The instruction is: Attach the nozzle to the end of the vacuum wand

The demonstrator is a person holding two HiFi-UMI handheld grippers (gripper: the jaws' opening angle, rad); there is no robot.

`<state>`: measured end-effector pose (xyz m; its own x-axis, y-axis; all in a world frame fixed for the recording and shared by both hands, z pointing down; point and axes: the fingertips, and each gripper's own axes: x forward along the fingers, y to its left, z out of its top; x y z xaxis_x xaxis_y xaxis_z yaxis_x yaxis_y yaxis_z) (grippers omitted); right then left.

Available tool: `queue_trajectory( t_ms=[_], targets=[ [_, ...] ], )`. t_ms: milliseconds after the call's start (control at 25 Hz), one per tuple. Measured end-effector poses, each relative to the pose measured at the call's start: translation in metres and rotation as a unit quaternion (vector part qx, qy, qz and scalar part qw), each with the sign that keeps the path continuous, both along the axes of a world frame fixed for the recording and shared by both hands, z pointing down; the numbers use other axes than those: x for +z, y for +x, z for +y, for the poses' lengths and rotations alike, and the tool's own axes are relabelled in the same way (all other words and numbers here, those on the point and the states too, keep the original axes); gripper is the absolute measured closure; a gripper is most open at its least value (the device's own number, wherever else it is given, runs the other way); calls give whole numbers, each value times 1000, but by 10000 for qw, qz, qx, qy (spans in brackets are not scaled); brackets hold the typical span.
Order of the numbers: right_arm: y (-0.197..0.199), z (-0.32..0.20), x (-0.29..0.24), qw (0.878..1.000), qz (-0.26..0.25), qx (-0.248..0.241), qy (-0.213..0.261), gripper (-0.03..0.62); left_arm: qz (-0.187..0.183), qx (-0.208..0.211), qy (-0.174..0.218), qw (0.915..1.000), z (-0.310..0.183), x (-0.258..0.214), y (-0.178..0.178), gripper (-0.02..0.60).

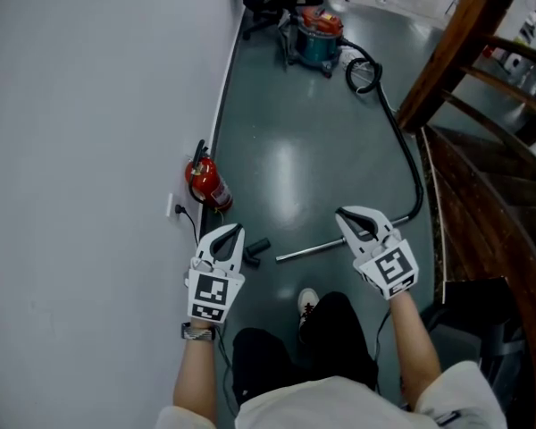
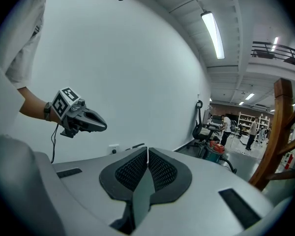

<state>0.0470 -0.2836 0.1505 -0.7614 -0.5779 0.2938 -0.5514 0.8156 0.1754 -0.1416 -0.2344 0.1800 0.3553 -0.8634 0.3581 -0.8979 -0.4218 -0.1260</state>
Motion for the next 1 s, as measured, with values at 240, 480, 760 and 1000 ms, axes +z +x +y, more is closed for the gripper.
queue_trajectory(
  t_ms=[240,480,760,1000],
  targets=[
    [-10,-6,45,9997,69,-194,107,565,-36,-39,82,10000,-9,44,-2,583],
    [-20,-10,96,9996,-24,-269,116,565,-110,-47,210,9997,-11,97,-7,583],
    [-22,-5,162,9996,-95,-242,136,565,-232,-22,373,9990,-11,159,-10,583],
    [-17,-4,209,9996,-172,-163,148,565,-292,-19,452,9985,-11,206,-11,583]
  ],
)
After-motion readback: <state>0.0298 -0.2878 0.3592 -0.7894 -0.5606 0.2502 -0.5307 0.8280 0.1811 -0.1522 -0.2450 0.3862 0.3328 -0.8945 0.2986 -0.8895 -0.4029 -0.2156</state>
